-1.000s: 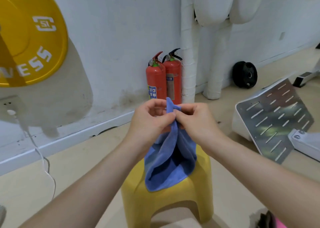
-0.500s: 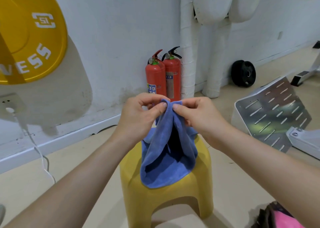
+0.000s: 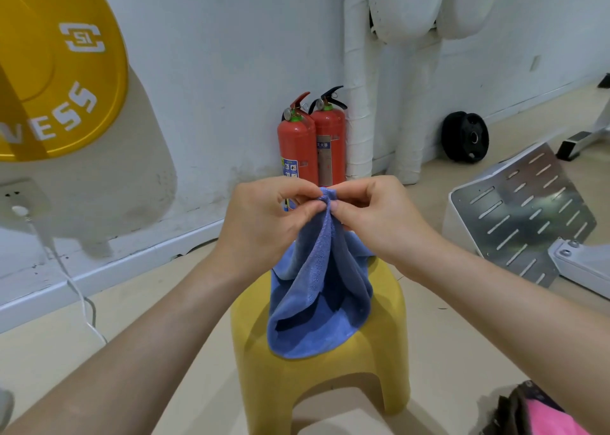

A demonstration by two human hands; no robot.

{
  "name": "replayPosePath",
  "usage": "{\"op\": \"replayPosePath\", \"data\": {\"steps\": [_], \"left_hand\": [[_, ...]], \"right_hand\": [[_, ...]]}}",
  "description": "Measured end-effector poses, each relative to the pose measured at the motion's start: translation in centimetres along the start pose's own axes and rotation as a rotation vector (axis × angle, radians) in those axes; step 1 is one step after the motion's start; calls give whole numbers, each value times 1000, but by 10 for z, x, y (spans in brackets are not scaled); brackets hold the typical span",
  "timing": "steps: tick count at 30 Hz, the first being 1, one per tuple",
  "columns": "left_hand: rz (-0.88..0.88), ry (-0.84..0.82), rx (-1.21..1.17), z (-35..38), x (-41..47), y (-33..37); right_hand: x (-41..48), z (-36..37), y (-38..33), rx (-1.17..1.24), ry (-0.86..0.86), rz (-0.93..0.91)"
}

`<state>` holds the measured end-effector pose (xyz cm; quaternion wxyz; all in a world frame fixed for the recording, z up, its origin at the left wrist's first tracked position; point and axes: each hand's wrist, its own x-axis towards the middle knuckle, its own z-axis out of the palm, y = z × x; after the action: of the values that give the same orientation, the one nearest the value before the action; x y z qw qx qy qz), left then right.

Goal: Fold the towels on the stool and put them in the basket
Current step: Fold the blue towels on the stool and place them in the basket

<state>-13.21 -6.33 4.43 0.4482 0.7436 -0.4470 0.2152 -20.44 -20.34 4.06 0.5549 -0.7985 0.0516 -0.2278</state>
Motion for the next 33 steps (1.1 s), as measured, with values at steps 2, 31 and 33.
{"op": "replayPosePath", "data": {"steps": [2,31,33], "left_hand": [[51,15,43,0,0,0],[-214,523,-19,-60,33,-33],[-265,509,-85,-65,37,-34]], "right_hand": [[-1,0,-2,-59,-8,-37],[18,-107,20,-213,-100,480],[22,-121,2,-66,-78,451]]}}
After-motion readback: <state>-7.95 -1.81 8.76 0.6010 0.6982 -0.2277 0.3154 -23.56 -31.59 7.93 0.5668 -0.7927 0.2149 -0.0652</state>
